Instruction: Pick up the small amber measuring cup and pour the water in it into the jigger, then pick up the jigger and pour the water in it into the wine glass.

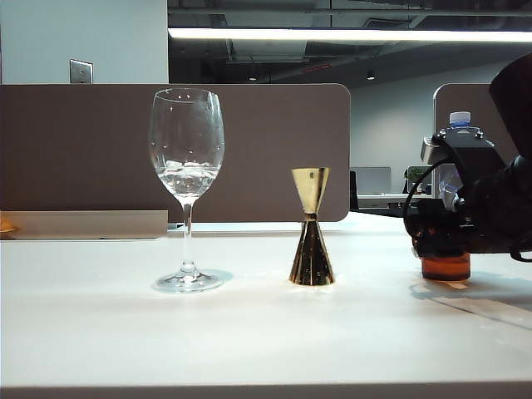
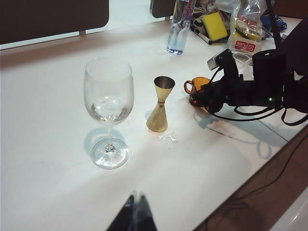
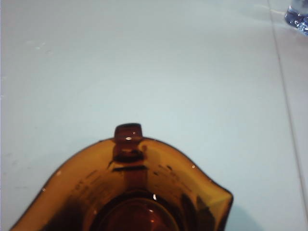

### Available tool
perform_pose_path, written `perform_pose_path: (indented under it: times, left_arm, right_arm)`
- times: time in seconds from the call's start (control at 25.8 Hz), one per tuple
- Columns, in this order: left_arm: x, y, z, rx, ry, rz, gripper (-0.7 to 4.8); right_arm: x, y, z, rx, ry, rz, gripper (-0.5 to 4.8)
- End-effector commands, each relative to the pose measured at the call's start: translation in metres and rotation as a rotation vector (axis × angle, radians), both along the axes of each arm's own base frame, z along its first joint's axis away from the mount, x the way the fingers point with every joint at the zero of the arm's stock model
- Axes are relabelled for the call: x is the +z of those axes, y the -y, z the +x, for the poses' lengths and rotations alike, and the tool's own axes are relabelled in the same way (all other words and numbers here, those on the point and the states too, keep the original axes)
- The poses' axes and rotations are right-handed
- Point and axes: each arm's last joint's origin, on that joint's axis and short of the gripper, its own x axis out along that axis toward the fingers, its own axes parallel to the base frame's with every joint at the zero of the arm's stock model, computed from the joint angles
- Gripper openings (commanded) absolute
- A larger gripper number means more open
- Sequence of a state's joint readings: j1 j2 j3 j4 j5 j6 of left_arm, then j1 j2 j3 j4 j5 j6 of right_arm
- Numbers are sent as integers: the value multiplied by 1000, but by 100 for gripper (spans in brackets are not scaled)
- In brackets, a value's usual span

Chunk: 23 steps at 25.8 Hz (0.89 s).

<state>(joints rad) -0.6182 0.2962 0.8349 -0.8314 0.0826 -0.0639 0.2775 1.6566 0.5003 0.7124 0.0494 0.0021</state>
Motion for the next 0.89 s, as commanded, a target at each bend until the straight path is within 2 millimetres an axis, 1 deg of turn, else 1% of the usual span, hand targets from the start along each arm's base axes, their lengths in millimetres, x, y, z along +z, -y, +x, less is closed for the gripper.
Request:
perform_pose_path:
  times: [0.04,0.08,0.12,0.23,0.27,0.35,0.46,0.5,0.74,0.89]
  left_arm:
    - [2,0,0,-2,12,-4,-2]
    - [2,0,0,-2,12,-4,-2]
    - [2,0,0,-2,12,-4,-2]
    - [2,0,0,-2,12,-4,-2]
    - [2,0,0,-2,12,-4,-2]
    - [2,0,0,-2,12,-4,-2]
    - [2,0,0,-2,12,-4,-2]
    - [2,0,0,-2,12,-4,-2]
    - [2,0,0,-2,12,-4,-2]
    - [2,0,0,-2,12,-4,-2]
  right_arm:
    - [0,-1,-1,22,-9,4,8]
    - [0,-1,-1,28,-10,7,36]
    - [0,-1,-1,29,-11,7,92]
    - [0,-1,-1,29,-13,7,173]
    - [-1,-1,-1,29,-13,6,228]
    - [-1,-1,-1,27,-14,5,273]
    - [-1,-1,-1,27,-12,6,309]
    - [0,-1,-1,27,-10,6,314]
    - [1,1,-6,25,72,28,313]
    - [-3,2,-10,25,64,26,310]
